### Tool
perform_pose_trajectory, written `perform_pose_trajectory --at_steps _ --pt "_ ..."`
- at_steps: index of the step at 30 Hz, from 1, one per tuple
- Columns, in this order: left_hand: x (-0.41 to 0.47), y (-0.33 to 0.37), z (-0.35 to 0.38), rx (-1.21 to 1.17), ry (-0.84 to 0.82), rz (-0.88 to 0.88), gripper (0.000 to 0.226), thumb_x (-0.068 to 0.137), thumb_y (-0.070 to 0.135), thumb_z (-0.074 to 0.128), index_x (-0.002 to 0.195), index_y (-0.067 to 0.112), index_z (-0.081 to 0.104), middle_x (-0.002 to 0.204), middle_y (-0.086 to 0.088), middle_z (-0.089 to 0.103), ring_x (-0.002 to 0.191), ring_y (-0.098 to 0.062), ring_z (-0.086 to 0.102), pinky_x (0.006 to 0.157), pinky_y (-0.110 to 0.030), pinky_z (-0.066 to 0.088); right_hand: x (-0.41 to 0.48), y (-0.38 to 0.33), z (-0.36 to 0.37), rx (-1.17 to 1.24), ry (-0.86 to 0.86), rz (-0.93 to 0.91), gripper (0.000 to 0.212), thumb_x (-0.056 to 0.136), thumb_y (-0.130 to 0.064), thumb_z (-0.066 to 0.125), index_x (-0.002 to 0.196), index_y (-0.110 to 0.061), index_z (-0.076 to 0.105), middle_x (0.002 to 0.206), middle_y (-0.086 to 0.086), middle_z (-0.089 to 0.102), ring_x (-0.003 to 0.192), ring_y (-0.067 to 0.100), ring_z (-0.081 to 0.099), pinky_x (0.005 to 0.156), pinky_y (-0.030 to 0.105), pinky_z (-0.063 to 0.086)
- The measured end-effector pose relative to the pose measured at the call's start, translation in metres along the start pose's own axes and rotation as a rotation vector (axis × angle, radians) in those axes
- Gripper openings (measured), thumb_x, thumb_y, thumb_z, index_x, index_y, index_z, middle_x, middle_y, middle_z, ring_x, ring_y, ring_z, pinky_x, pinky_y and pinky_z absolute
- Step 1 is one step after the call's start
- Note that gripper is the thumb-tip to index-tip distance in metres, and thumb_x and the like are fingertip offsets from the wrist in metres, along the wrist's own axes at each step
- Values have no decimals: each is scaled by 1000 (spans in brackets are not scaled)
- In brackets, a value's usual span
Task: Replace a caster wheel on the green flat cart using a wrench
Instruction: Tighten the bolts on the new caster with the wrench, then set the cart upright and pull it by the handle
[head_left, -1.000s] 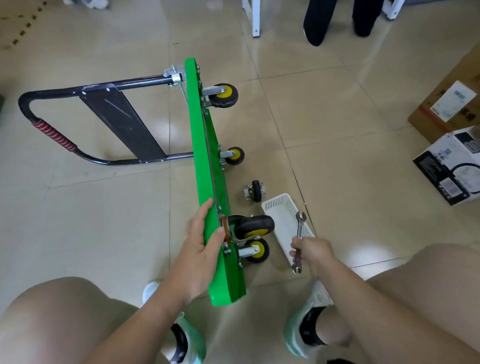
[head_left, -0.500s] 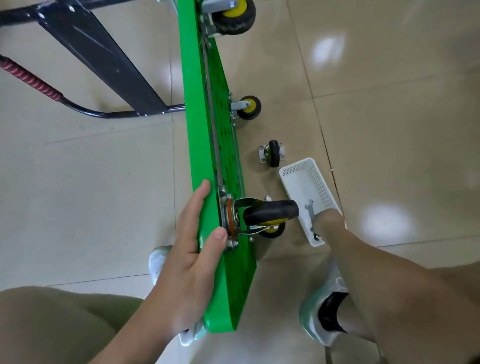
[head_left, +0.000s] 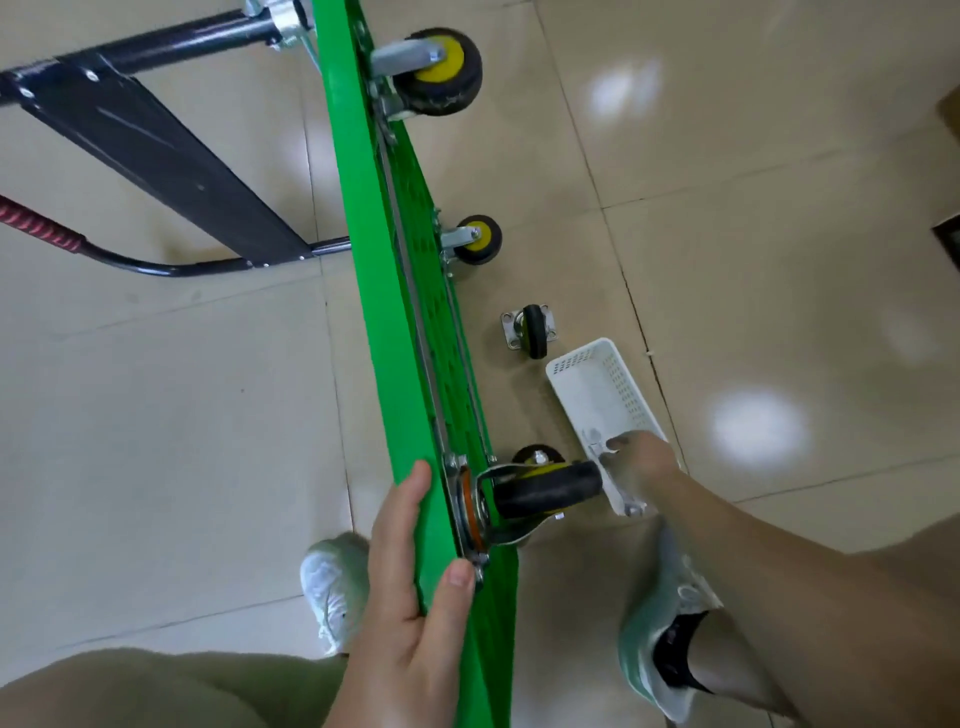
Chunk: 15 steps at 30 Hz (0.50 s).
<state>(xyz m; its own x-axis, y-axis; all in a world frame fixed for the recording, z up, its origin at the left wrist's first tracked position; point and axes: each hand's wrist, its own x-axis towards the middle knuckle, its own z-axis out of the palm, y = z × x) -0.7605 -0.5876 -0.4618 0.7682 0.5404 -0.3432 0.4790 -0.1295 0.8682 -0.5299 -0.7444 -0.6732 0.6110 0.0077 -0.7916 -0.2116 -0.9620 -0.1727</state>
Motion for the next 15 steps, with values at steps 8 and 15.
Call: perform_pose_trajectory --at_steps 8,15 --pt "9 53 -24 250 -217 -195 66 107 39 48 137 83 9 160 27 18 150 3 22 124 -31 15 -120 -63 -103 -124 46 -246 42 97 -34 52 136 -20 61 137 7 60 120 27 59 96 28 46" --pt "29 214 -98 603 -308 -277 55 109 43 41 160 23 32 167 -5 29 143 -29 44 121 -42 35 -319 -154 -233 -270 -69 -439 36 103 -24 48 134 -10 59 132 7 61 116 23 60 93 27 46"
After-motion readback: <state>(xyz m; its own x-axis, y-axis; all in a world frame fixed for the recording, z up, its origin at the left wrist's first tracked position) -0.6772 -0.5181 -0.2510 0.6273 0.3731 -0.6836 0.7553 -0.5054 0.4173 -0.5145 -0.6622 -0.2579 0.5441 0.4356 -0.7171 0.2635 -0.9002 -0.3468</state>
